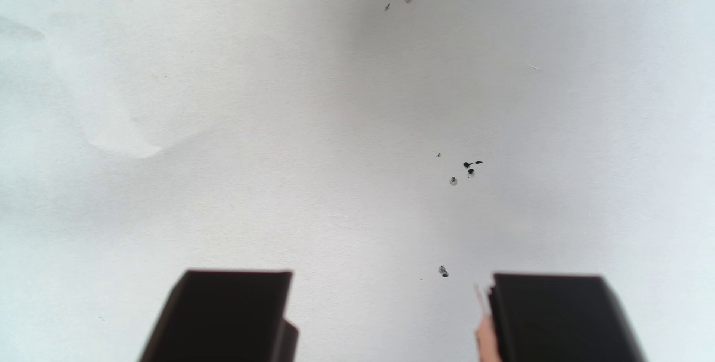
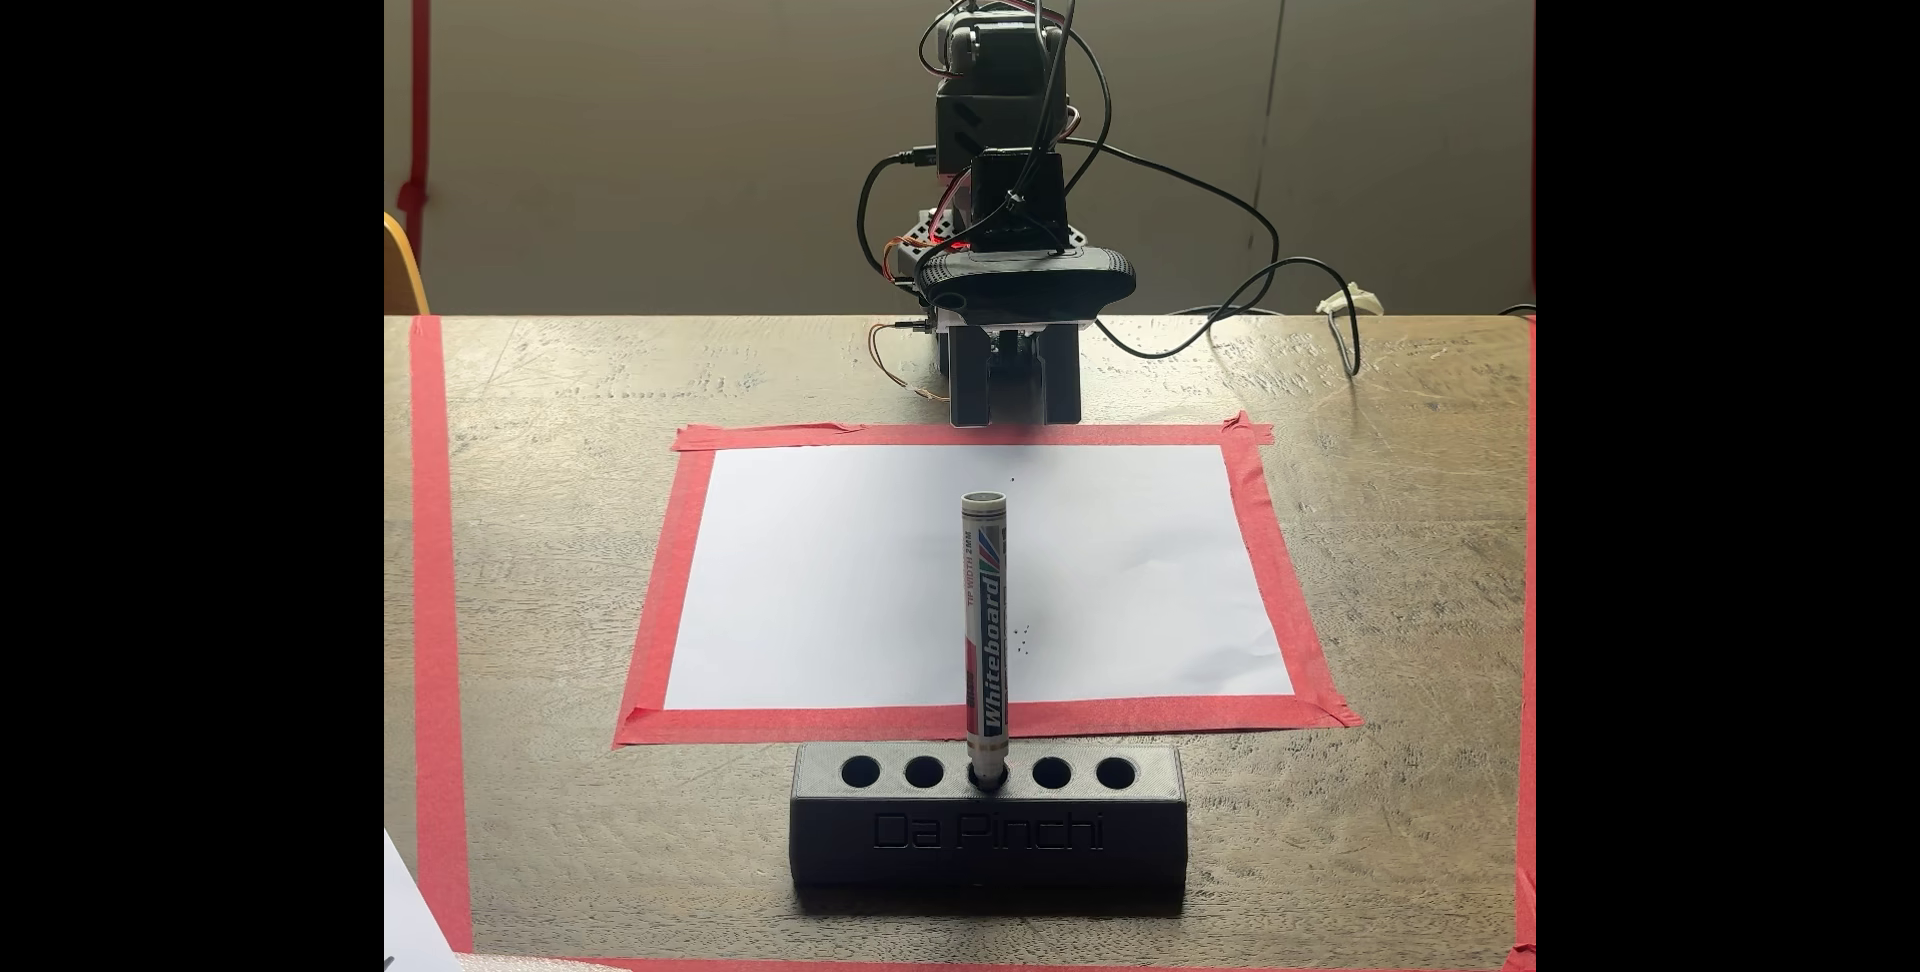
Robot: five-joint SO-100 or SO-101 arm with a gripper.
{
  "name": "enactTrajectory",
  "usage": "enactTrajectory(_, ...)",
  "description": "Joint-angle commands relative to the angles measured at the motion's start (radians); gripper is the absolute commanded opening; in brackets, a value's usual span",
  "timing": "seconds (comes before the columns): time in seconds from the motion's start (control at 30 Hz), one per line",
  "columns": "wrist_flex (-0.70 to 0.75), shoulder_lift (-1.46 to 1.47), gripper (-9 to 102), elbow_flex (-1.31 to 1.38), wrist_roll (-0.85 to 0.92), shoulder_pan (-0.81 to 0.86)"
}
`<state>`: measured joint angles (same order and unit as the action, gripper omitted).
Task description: Pick up a pen
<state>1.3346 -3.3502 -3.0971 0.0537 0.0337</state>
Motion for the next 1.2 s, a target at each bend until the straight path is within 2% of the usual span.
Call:
enactTrajectory(0.0, 0.0, -0.051, 101, -0.012, -0.003, -0.006)
enactTrajectory(0.2, -0.031, 0.009, 101, 0.035, -0.005, 0.005)
enactTrajectory(0.8, -0.031, 0.805, 101, 0.908, 0.011, 0.006)
enactTrajectory(1.03, -0.034, 0.979, 101, 1.131, 0.009, -0.006)
enactTrajectory(1.17, -0.114, 1.051, 101, 1.16, 0.011, 0.002)
